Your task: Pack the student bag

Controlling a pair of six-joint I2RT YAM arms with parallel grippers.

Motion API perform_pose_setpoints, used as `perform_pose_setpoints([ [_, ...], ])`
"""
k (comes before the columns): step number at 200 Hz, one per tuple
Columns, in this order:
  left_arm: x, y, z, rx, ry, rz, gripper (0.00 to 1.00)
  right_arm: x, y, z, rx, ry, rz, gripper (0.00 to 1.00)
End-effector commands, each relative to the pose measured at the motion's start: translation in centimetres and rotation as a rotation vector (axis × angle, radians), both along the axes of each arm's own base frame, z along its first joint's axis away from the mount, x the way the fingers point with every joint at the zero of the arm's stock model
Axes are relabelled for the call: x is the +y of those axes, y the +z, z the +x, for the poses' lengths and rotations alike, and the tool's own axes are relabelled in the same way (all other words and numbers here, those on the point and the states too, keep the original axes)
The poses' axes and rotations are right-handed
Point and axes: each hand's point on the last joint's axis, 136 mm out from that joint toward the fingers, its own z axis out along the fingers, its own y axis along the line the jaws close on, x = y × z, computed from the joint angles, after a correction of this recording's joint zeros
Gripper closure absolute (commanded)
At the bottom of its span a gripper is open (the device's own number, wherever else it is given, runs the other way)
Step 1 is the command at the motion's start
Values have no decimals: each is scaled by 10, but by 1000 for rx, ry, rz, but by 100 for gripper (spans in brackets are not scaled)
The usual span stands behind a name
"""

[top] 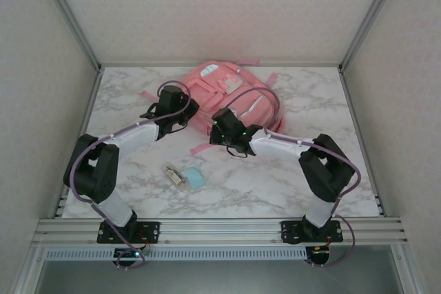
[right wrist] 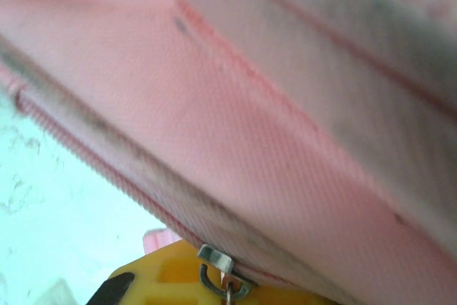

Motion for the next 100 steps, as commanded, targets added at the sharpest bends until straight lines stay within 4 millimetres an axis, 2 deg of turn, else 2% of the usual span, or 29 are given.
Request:
perform_pose_setpoints([
  [1, 29, 31, 35, -116, 60, 58, 100, -58, -32, -30, 129, 33, -216, 100],
  [44, 34, 28, 59, -117, 66, 75, 100, -114, -44, -60, 192, 65, -424, 100],
  [77, 33, 32, 77, -128, 31, 93, 100, -146, -40, -63, 169, 94, -595, 100],
  [100, 28, 31, 94, -100, -37, 110, 100, -153, -31, -57, 147, 107, -661, 100],
])
